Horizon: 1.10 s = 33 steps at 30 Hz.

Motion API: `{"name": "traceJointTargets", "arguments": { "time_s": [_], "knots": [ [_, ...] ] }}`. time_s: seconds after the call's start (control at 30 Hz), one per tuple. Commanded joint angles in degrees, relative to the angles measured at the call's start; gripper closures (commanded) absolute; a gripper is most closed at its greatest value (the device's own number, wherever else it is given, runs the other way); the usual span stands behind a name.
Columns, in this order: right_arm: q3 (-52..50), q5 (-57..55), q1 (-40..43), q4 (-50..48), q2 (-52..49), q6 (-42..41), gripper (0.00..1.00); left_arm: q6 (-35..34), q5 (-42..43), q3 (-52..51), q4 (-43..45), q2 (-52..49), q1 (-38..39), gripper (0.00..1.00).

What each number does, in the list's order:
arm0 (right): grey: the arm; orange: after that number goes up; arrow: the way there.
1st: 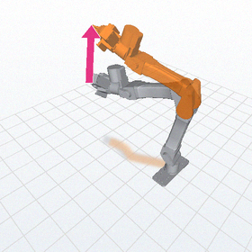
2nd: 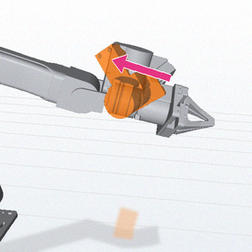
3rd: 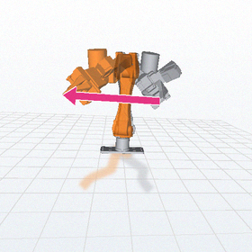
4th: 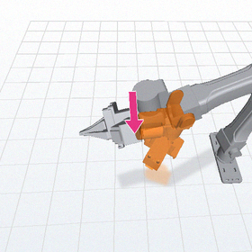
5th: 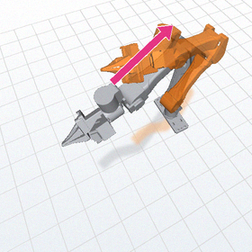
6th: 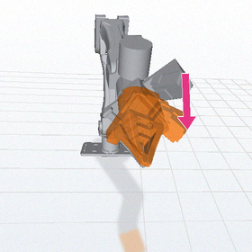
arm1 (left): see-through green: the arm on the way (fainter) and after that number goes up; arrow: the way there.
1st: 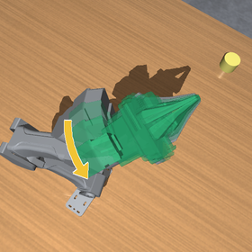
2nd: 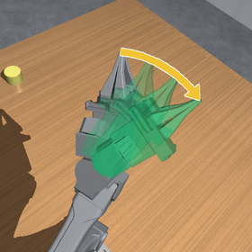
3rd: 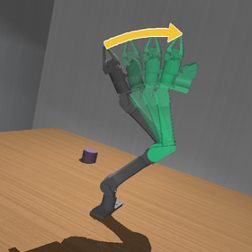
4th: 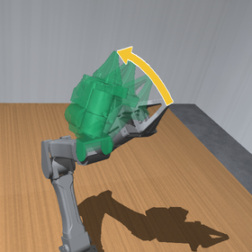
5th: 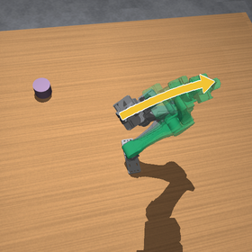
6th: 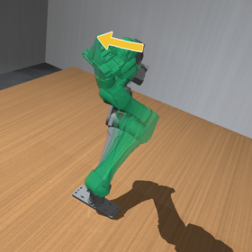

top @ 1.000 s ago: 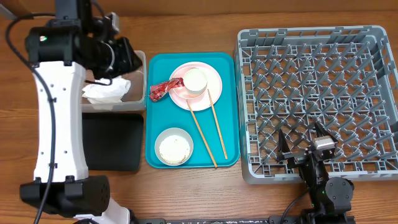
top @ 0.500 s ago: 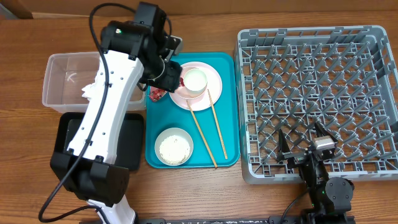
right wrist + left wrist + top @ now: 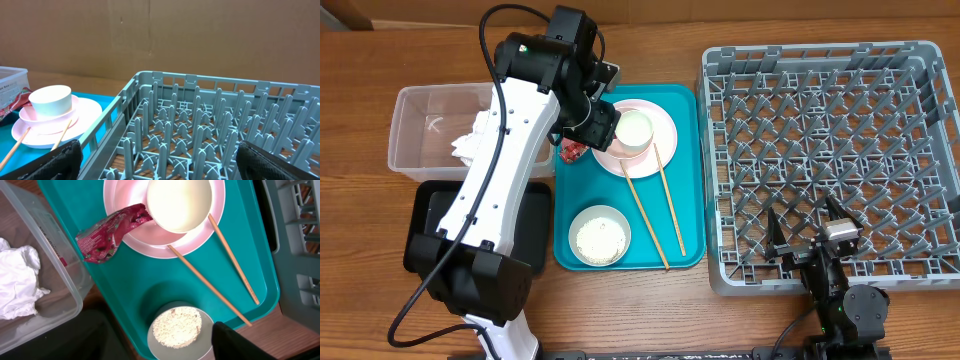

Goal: Sort waste into correct bins and load items into the dishwasher
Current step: 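Move left gripper to red snack wrapper by the plate and grasp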

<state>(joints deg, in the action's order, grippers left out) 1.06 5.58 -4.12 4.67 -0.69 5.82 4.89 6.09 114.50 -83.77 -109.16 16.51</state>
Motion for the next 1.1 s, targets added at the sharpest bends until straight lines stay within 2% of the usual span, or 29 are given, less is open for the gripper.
{"name": "traceJointTargets", "arguments": {
  "time_s": [0.0, 0.03, 0.07, 0.13, 0.17, 0.2, 0.23, 0.4, 0.5, 0.63, 0.73, 0.93, 1.07],
  "knots": [
    [-0.6, 0.1, 0.1, -0.3, 0.5, 0.0, 0.00, 0.7, -1.2, -0.3, 0.4, -0.3, 0.0, 0.07],
    [-0.6, 0.0, 0.1, -0.3, 0.5, 0.0, 0.00, 0.7, -1.8, -0.3, 0.5, -0.3, 0.0, 0.02],
    [-0.6, 0.0, 0.1, -0.3, 0.5, 0.0, 0.00, 0.7, -2.2, -0.4, 0.5, -0.3, 0.0, 0.09],
    [-0.6, 0.0, 0.1, -0.3, 0.5, 0.0, 0.00, 1.6, -2.3, -0.6, 1.0, -0.3, 0.0, 0.44],
    [-0.6, 0.0, 0.1, -0.3, 0.5, 0.0, 0.00, 1.7, -2.3, -1.0, 1.4, -0.3, 0.0, 0.48],
    [-0.6, 0.1, 0.1, -0.3, 0.5, 0.0, 0.00, 1.9, -2.3, -1.2, 1.7, -0.3, 0.0, 0.48],
    [-0.6, 0.1, 0.1, -0.3, 0.5, 0.0, 0.00, 2.4, -2.3, -1.7, 2.2, -0.3, 0.0, 0.44],
    [-0.6, 0.0, 0.1, -0.3, 0.5, 0.0, 0.00, 4.9, -2.3, -5.3, 5.0, -0.3, 0.0, 0.34],
    [-0.6, 0.0, 0.1, -0.3, 0.5, 0.0, 0.00, 6.3, -3.4, -8.1, 7.5, -0.3, 0.0, 0.31],
    [-0.6, 0.1, 0.1, -0.3, 0.5, 0.0, 0.00, 6.3, -6.7, -10.9, 11.3, -0.3, 0.0, 0.31],
    [-0.6, 0.1, 0.1, -0.3, 0.5, 0.0, 0.00, 7.2, -7.0, -11.8, 13.2, -0.3, 0.0, 0.34],
    [-0.6, 0.1, 0.1, -0.3, 0.5, 0.0, 0.00, 11.4, -7.0, -13.6, 16.5, -0.3, 0.0, 0.36],
    [-0.6, 0.0, 0.1, -0.3, 0.5, 0.0, 0.00, 14.5, -7.7, -18.3, 20.7, -0.3, 0.0, 0.36]
  ]
}}
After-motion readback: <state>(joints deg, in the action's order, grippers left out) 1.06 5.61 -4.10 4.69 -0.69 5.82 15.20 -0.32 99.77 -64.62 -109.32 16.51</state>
